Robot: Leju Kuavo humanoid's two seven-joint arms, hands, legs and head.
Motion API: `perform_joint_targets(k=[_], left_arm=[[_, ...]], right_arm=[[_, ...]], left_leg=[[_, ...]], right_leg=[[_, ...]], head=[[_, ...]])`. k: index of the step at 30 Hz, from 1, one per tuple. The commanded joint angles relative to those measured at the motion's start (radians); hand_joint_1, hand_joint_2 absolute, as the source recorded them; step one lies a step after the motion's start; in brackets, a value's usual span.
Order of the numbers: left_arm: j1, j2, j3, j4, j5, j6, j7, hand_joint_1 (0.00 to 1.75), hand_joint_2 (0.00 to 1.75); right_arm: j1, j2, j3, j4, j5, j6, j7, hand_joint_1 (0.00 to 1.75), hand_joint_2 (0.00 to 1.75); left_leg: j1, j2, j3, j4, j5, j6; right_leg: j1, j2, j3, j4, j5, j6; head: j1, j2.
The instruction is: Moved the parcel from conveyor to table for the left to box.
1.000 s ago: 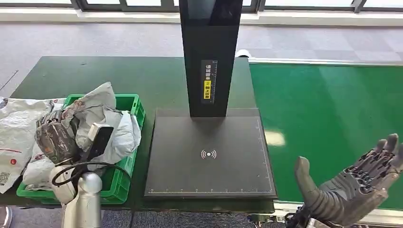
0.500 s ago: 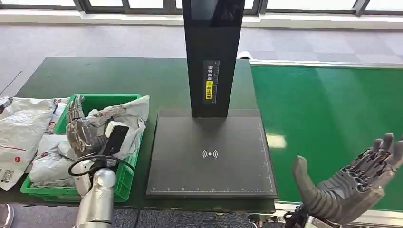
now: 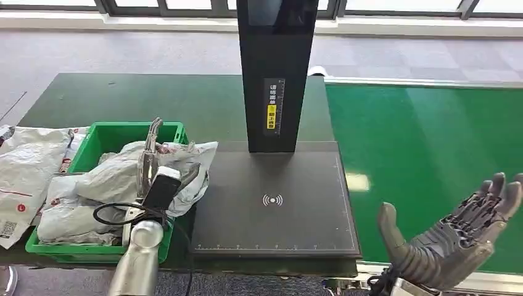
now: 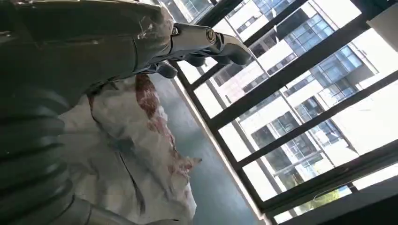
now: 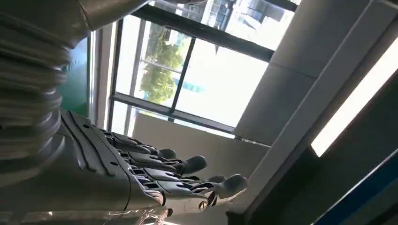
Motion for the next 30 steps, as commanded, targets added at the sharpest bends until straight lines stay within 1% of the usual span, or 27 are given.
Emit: perform_joint_targets(k=[1,4,5,8,15,18,20,21,22,24,25,26,28,30], left_arm=[[0.032,0.028,-0.057,-0.014,0.025,-0.02,0.003,0.0,1.75],[0.034,0.025,-0.051,-0.032,0.043,-0.013,0.009,0.0,1.75],[0.034,0.022,-0.047,-0.04,0.052,-0.006,0.013,0.0,0.0],[0.039,0.011,-0.041,-0.074,0.105,0.001,-0.012,0.0,0.0],[0.043,0.01,-0.042,-0.086,0.122,-0.002,-0.024,0.0,0.0],[0.078,-0.001,-0.047,-0.181,0.287,-0.049,-0.147,0.0,0.0],[0.125,-0.009,-0.057,-0.288,0.375,-0.06,-0.216,0.0,0.0],[0.15,-0.001,-0.081,-0.37,0.427,-0.057,-0.216,0.0,1.75],[0.178,0.019,-0.121,-0.466,0.493,-0.029,-0.216,0.0,1.75],[0.215,0.055,-0.185,-0.579,0.555,0.038,-0.216,0.0,1.75],[0.225,0.075,-0.216,-0.645,0.59,0.078,-0.216,0.0,1.75],[0.234,0.085,-0.235,-0.692,0.608,0.103,-0.216,0.0,1.75],[0.241,0.094,-0.251,-0.744,0.627,0.122,-0.216,0.0,1.75],[0.245,0.087,-0.25,-0.802,0.652,0.127,-0.216,0.0,1.75]], right_arm=[[-0.022,-0.01,-0.052,0.06,0.001,-0.002,0.002,0.0,1.75],[-0.016,-0.009,-0.055,0.058,0.004,-0.002,0.002,0.0,1.75],[-0.016,-0.007,-0.058,0.059,0.005,-0.002,0.002,0.0,1.75],[-0.016,-0.003,-0.066,0.062,0.007,-0.002,0.002,0.0,1.75],[-0.016,-0.002,-0.066,0.061,0.006,-0.002,0.002,0.0,1.75],[-0.018,-0.009,-0.063,0.066,-0.001,-0.002,0.002,0.0,1.75],[-0.026,-0.014,-0.061,0.071,-0.007,-0.002,0.002,0.0,1.75],[-0.03,-0.016,-0.059,0.071,-0.009,-0.002,0.002,0.0,1.75],[-0.035,-0.018,-0.054,0.072,-0.011,-0.002,0.002,0.0,1.75],[-0.044,-0.018,-0.044,0.072,-0.006,-0.002,0.002,0.0,1.75],[-0.047,-0.018,-0.037,0.071,-0.005,-0.002,0.002,0.0,1.75],[-0.051,-0.019,-0.029,0.073,0.0,-0.002,0.002,0.0,1.75],[-0.054,-0.021,-0.019,0.07,0.005,-0.002,0.002,0.0,1.75],[-0.056,-0.025,-0.003,0.069,0.017,-0.002,0.002,0.0,1.75]], left_leg=[[0.001,0.001,0.001,-0.002,0.0,0.0],[0.001,0.001,0.0,-0.001,0.0,0.0],[0.001,0.002,0.0,-0.002,0.0,0.0],[0.001,0.001,-0.001,-0.001,0.0,0.0],[0.001,0.001,-0.001,-0.001,0.0,0.0],[0.001,0.002,-0.001,-0.001,-0.001,0.0],[0.001,0.003,-0.002,-0.001,-0.001,-0.001],[0.001,0.004,-0.001,-0.001,-0.001,-0.001],[0.001,0.006,-0.002,-0.001,-0.002,-0.001],[0.001,0.005,-0.003,0.0,-0.002,-0.001],[0.002,0.008,-0.003,0.0,-0.003,-0.001],[0.002,0.006,-0.003,0.001,-0.002,-0.001],[0.002,0.006,-0.004,0.001,-0.002,-0.002],[0.002,0.005,-0.004,0.001,-0.003,-0.001]], right_leg=[[0.001,0.0,0.001,-0.002,0.001,-0.001],[0.001,0.001,0.0,-0.002,0.0,-0.001],[0.002,0.001,0.0,-0.003,0.001,-0.001],[0.001,0.001,-0.001,-0.002,0.0,-0.001],[0.001,0.001,-0.001,-0.002,0.0,-0.001],[0.001,0.001,-0.002,-0.001,0.0,-0.001],[0.001,0.002,-0.002,-0.002,0.0,-0.001],[0.002,0.003,-0.002,-0.002,0.001,-0.001],[0.002,0.005,-0.003,-0.002,0.0,-0.001],[0.002,0.005,-0.004,-0.001,0.0,-0.001],[0.002,0.007,-0.005,-0.001,0.0,-0.001],[0.002,0.005,-0.004,0.0,0.0,-0.001],[0.002,0.005,-0.006,0.0,0.0,-0.001],[0.002,0.004,-0.005,0.0,-0.001,-0.001]], head=[[0.0,0.0],[0.0,0.0],[0.0,0.0],[0.0,0.0],[0.0,0.0],[0.0,0.0],[0.0,0.0],[0.0,0.0],[0.0,0.0],[0.0,0.0],[0.0,0.0],[0.0,0.0],[0.0,0.0],[0.0,0.0]])
